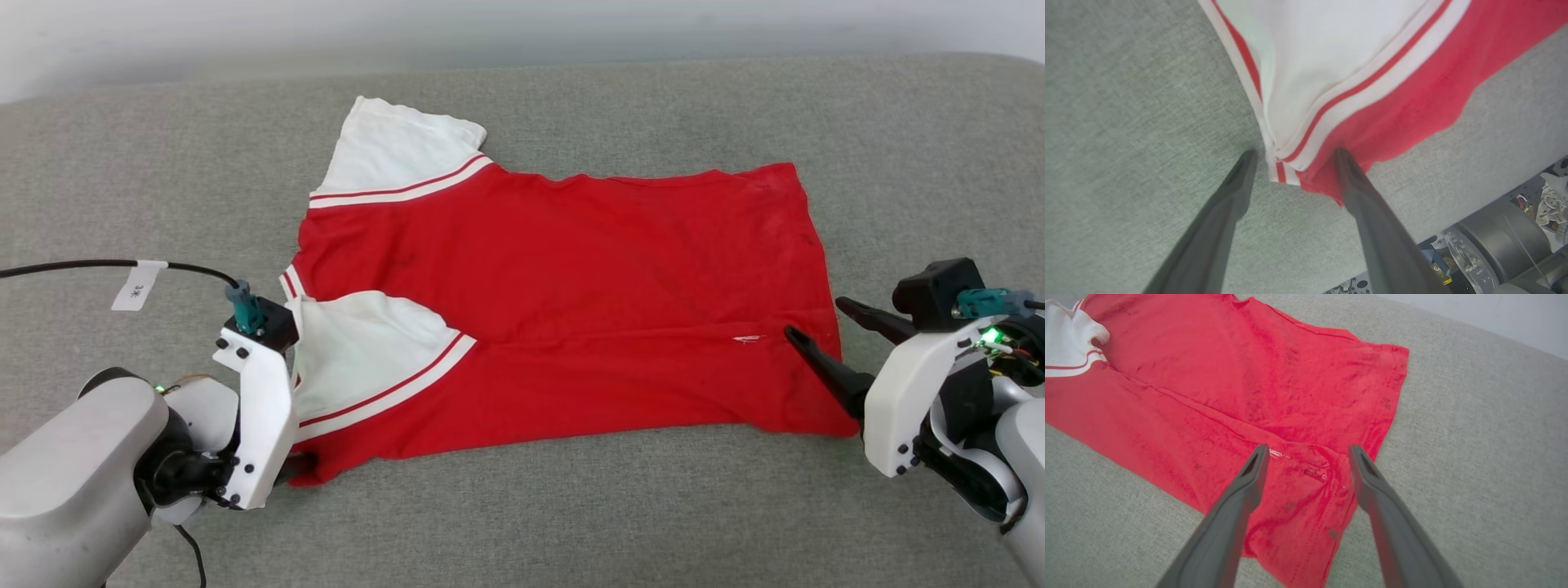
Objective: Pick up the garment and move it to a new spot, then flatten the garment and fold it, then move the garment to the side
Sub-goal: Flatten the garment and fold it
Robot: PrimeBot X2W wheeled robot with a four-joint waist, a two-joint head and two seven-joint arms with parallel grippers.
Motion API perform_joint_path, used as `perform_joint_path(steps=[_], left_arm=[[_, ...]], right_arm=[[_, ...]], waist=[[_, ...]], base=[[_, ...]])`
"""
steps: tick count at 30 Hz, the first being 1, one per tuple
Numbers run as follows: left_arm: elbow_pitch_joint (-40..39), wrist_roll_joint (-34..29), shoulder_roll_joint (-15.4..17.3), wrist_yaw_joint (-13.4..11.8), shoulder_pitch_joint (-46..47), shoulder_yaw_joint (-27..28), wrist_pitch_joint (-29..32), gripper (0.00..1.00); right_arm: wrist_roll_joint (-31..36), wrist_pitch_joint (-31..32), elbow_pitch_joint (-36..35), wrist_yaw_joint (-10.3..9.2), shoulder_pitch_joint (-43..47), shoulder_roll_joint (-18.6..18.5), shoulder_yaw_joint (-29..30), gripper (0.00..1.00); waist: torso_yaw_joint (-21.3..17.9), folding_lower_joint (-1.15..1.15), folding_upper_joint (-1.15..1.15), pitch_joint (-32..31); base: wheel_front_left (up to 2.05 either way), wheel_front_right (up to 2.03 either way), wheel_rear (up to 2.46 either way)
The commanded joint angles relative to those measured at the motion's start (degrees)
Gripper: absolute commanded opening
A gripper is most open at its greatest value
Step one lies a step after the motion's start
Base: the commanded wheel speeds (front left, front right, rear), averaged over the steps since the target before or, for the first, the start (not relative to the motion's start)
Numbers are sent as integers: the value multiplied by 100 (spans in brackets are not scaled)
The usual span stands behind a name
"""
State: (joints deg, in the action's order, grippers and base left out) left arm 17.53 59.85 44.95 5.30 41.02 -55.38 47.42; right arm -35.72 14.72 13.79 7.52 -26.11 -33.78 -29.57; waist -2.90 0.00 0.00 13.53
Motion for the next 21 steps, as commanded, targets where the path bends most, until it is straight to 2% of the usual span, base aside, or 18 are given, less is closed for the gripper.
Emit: perform_joint_path(steps=[1,4,5,6,9,14,17,21], left_arm=[[77,44,-35,-2,-125,-51,51,100],[257,-7,-129,20,-202,-179,75,100],[302,19,-166,41,-229,-212,95,45],[338,21,-203,57,-233,-238,95,0],[380,20,-274,101,-203,-289,70,0],[289,-51,-226,172,-14,-301,-66,0],[171,-80,-140,183,90,-308,-159,0],[-57,-102,-25,201,180,-339,-218,0]], right_arm=[[19,8,19,-7,-98,47,-24,100],[-1,14,58,-7,-169,74,-75,100],[-8,19,72,-7,-195,77,-92,100],[-13,29,85,-7,-223,67,-104,100],[-38,79,74,-7,-357,-22,-176,100],[-15,375,-76,-7,-742,-380,-380,100],[-142,834,-220,-7,-1035,-692,-600,100],[-544,1755,-365,-7,-1449,-1119,-993,100]], waist=[[-43,0,0,41],[-82,0,0,82],[-89,0,0,84],[-91,0,0,82],[-72,0,0,11],[-1,0,0,-205],[40,0,0,-310],[113,0,0,-351]], base=[[0,0,0],[0,0,0],[0,0,0],[0,0,0],[0,0,0],[0,0,0],[0,0,0],[0,0,0]])
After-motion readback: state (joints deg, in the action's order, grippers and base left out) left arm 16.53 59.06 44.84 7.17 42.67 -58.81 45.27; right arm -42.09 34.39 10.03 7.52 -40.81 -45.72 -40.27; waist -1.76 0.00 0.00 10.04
